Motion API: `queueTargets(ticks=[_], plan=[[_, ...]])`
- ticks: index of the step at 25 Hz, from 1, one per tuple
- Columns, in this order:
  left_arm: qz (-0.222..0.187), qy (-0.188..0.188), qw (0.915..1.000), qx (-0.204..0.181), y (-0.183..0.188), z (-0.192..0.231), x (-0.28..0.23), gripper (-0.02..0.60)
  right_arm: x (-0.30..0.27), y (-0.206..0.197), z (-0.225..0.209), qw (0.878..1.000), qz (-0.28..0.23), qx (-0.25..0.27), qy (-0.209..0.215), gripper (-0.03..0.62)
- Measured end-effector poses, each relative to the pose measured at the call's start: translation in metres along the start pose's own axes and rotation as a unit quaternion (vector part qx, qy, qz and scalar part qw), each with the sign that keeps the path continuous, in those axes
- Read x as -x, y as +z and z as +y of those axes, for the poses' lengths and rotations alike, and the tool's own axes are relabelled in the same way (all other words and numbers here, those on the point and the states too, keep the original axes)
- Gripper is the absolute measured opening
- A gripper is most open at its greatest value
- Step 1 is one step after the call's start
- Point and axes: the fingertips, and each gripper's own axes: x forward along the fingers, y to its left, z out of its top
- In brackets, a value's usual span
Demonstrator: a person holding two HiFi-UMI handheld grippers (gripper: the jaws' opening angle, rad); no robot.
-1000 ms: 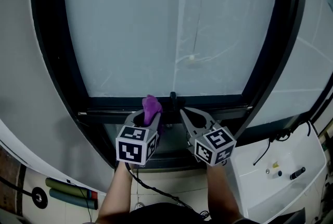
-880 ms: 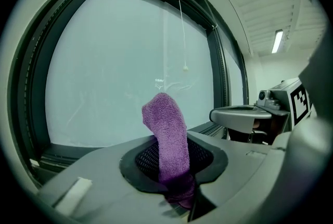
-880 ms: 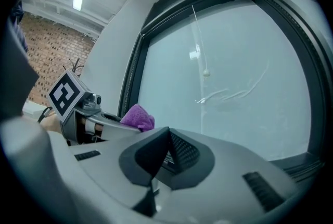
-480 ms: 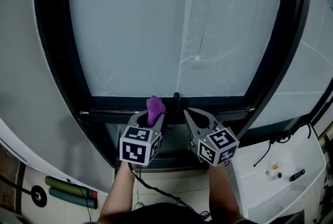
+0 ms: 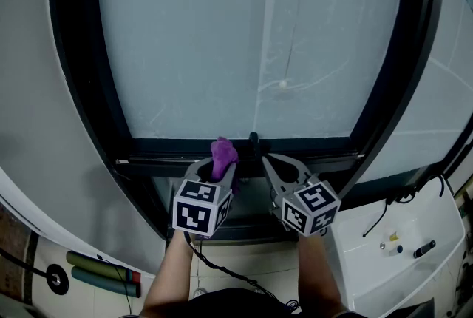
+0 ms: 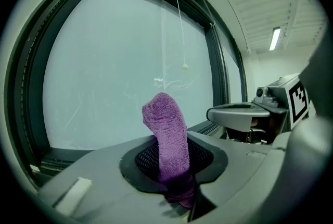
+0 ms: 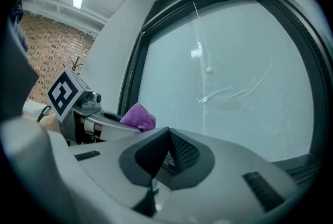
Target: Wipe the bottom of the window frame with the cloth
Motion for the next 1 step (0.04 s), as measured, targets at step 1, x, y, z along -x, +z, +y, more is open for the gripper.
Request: queueTargets(ticks=[1], plan=[[0.0, -0.001, 1.0, -0.001, 0.0003, -0.0001, -0.0001, 0.1, -0.0003, -0.0001, -0.0001, 1.0, 0.0, 0.0, 0.0, 0.0]])
